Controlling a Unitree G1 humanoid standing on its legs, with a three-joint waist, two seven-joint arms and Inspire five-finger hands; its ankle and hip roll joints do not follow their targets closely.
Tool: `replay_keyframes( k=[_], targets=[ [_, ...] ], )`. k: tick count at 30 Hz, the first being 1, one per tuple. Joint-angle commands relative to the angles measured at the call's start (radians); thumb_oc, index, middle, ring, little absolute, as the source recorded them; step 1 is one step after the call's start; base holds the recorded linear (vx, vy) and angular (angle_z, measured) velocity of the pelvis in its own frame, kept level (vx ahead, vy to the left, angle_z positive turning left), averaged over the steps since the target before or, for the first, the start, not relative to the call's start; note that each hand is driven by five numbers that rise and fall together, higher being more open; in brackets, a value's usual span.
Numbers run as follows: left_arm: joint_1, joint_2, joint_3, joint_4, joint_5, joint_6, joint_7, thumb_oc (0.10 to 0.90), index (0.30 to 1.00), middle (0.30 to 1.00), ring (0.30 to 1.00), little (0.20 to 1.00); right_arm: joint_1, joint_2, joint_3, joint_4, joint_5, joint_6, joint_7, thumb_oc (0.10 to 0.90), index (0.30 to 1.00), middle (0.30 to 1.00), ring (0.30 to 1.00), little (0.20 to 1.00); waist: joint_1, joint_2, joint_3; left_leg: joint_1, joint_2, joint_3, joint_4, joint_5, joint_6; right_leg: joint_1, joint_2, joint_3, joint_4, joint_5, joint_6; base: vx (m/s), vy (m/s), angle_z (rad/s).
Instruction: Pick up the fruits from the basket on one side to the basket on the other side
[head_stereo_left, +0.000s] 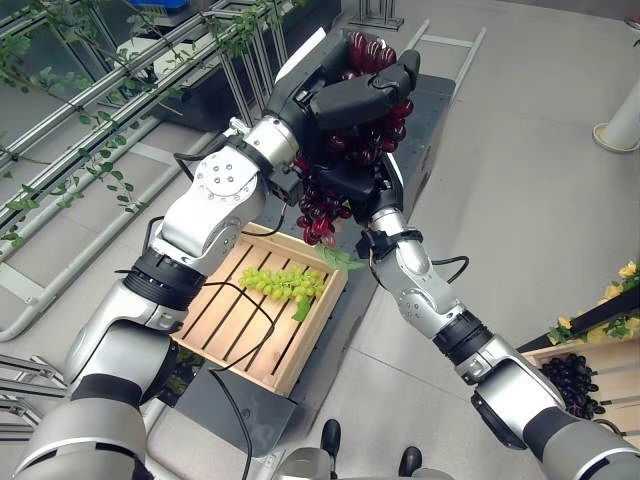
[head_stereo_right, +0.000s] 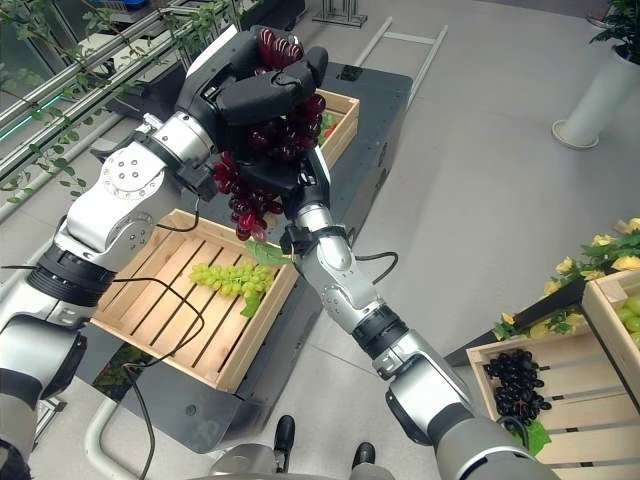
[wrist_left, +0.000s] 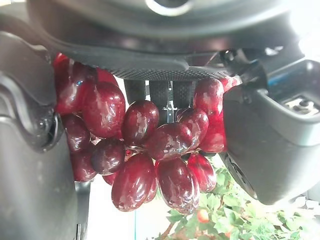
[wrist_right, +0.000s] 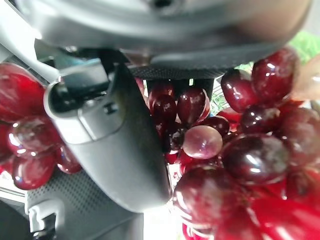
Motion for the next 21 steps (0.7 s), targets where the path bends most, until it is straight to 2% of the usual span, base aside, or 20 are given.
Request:
replay_keyframes(
  k=[1, 6, 10, 13, 18, 21],
  targets=[
    [-0.093, -0.017, 0.005, 0.141, 0.041, -0.046, 0.022, 0.800, 0.900, 0.900, 0.900, 0.900, -0.050, 0.051, -0.101, -0.077, -0.012, -0.218, -0.043, 0.400, 0.300, 0.300, 0.300, 0.300, 0.009, -0.002, -0.253, 0.007, -0.033, -0.021, -0.001, -0.068, -0.011, -0.014, -0.023, -0.012, 0.002, 0.028, -0.035, 0.00, 0.000, 0.00],
    [-0.081, 0.023, 0.003, 0.212, 0.075, -0.053, 0.043, 0.800, 0.900, 0.900, 0.900, 0.900, -0.020, 0.023, -0.124, -0.119, -0.020, -0.265, -0.098, 0.400, 0.300, 0.300, 0.300, 0.300, -0.008, 0.000, -0.248, 0.007, -0.028, -0.005, -0.001, -0.068, -0.012, -0.024, -0.018, 0.002, 0.002, 0.032, -0.034, 0.00, 0.000, 0.00],
    [-0.068, 0.018, 0.000, 0.289, 0.109, -0.072, 0.057, 0.800, 0.900, 0.900, 0.900, 0.900, -0.004, 0.013, -0.142, -0.133, -0.042, -0.282, -0.118, 0.400, 0.300, 0.300, 0.300, 0.300, -0.025, 0.002, -0.244, 0.009, -0.025, 0.013, -0.001, -0.070, -0.012, -0.029, -0.014, 0.015, 0.002, 0.033, -0.035, 0.00, 0.016, -0.04],
    [-0.065, 0.010, -0.007, 0.349, 0.159, -0.089, 0.067, 0.800, 0.900, 0.900, 0.900, 0.900, 0.006, -0.002, -0.153, -0.132, -0.050, -0.284, -0.137, 0.400, 0.300, 0.300, 0.300, 0.300, -0.040, 0.001, -0.243, 0.011, -0.022, 0.028, -0.001, -0.071, -0.012, -0.032, -0.011, 0.028, 0.002, 0.034, -0.036, 0.00, 0.019, -0.15],
    [-0.054, -0.005, -0.010, 0.424, 0.154, -0.095, 0.078, 0.800, 0.900, 0.900, 0.900, 0.900, 0.022, -0.021, -0.171, -0.121, -0.047, -0.284, -0.131, 0.400, 0.300, 0.300, 0.300, 0.300, -0.063, 0.000, -0.243, 0.016, -0.020, 0.048, -0.001, -0.077, -0.011, -0.038, -0.005, 0.050, 0.002, 0.036, -0.036, 0.00, 0.015, -0.10],
    [-0.038, -0.020, 0.000, 0.482, 0.159, -0.127, 0.099, 0.800, 0.900, 0.900, 0.900, 0.900, 0.040, -0.036, -0.180, -0.106, -0.055, -0.271, -0.117, 0.400, 0.300, 0.300, 0.300, 0.300, -0.082, -0.002, -0.242, 0.020, -0.017, 0.068, -0.001, -0.080, -0.009, -0.045, 0.000, 0.073, 0.002, 0.040, -0.036, 0.01, 0.017, -0.23]
  ],
)
